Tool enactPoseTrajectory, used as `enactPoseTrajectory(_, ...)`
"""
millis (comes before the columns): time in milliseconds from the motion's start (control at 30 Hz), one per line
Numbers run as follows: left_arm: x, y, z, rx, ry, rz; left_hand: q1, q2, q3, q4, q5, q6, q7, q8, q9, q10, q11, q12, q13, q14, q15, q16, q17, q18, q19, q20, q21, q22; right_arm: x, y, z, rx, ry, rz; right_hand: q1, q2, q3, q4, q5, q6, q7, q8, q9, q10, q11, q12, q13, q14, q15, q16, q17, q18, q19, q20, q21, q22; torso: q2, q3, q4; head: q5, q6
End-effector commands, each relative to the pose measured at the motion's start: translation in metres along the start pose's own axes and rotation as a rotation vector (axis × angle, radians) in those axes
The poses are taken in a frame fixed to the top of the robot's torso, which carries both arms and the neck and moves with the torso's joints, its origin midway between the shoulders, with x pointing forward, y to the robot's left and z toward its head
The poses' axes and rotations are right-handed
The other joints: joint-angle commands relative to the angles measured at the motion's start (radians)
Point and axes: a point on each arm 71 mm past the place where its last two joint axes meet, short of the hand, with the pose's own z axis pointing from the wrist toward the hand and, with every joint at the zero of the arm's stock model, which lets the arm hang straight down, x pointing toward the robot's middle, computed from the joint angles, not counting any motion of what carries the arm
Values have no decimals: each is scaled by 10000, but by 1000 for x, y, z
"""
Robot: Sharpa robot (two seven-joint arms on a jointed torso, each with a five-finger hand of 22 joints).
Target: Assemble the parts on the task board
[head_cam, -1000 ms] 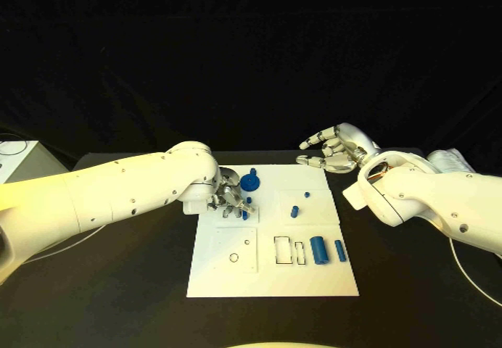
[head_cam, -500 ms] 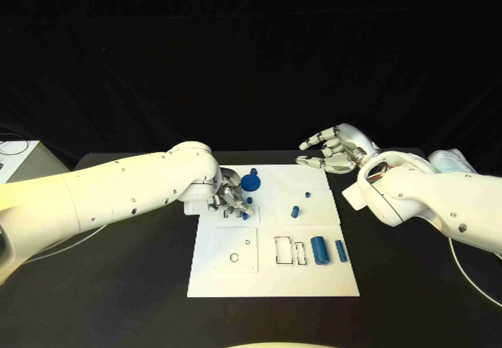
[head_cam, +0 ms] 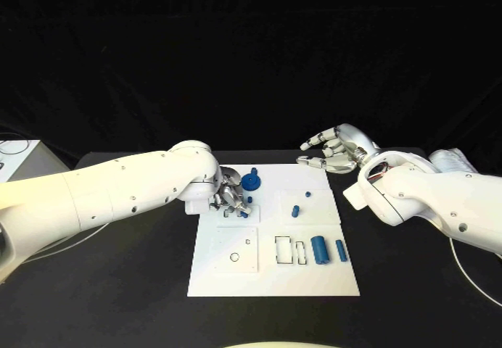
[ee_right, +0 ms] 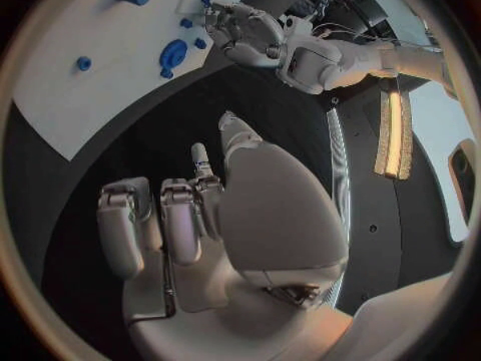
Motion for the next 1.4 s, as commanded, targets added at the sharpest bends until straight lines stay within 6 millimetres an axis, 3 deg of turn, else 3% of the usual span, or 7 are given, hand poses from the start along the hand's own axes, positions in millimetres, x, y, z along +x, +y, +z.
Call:
enactPoseTrajectory(33,-1,-1,-1,237,-169,-591,214,-158,1457,-570,56,-81,-57,269,659,200,-68,127,127,111,-22,88,644,-169,66,-89,89,109,2,-1,0,31,229,-67,-72,0,38,43,-18,-89,6,40,14,-60,6,-43,1408,1013,-45,-1,2530,-144,1046,-43,22,2629,-11,-4,0,-1,4)
enactPoseTrajectory(200,-2,3,-2,273,-321,-892,-430,-520,2802,-1114,35,-108,-81,487,1220,407,-71,319,299,204,-41,155,795,-191,149,-108,190,258,2,-1,0,78,267,-89,-74,-2,40,40,-18,-94,7,43,15,-72,6,-55,1397,1008,-45,-7,2515,-144,1046,-43,22,2629,-11,-6,19,-16,2)
enactPoseTrajectory(467,-4,10,-7,286,-776,-1293,-1083,-906,3862,-1930,343,89,-162,595,1642,1013,-172,912,975,520,-137,377,1264,-244,420,-200,371,565,2,-3,0,122,292,-103,-80,-2,41,40,-19,-99,7,46,16,-78,6,-62,1391,1002,-45,-17,2493,-144,1046,-44,22,2629,-5,-6,26,-10,10)
enactPoseTrajectory(567,-5,11,-8,280,-924,-1330,-1371,-1116,4087,-2192,1202,297,-226,624,1756,1322,-239,1125,1234,678,-207,483,1516,-294,661,-269,510,826,1,-3,0,138,289,-108,-80,-2,41,40,-19,-99,7,46,16,-78,6,-62,1391,1002,-45,-17,2493,-144,1046,-44,22,2629,-2,-3,22,-3,-16)
enactPoseTrajectory(667,-5,11,-9,255,-1137,-1249,-1683,-1339,4193,-2484,2312,585,-326,636,1864,1699,-349,1350,1538,870,-313,615,1857,-341,900,-376,642,1071,1,-4,0,155,286,-114,-80,-2,41,40,-19,-99,7,46,16,-78,6,-62,1391,1002,-45,-17,2493,-144,1046,-44,22,2629,5,9,24,14,-36)
enactPoseTrajectory(767,-6,11,-10,208,-1370,-1083,-1871,-1426,4215,-2667,2917,770,-398,615,1925,1941,-425,1478,1728,968,-390,682,2044,-391,1124,-454,752,1313,1,-4,0,171,286,-118,-80,-2,41,40,-19,-99,7,46,16,-78,6,-62,1391,1002,-45,-17,2493,-144,1046,-44,22,2629,11,14,27,43,-42)
enactPoseTrajectory(1400,9,14,-6,-28,-2206,-285,-1999,-1458,4245,-2798,3208,897,-455,586,1970,2088,-482,1524,1807,1036,-450,731,2182,-434,1315,-514,839,1519,0,-6,1,185,257,-129,-110,-6,38,46,-21,-117,9,54,19,-93,9,-78,1376,996,-45,-26,2470,-144,1046,-44,22,2629,2,-6,7,107,-169)
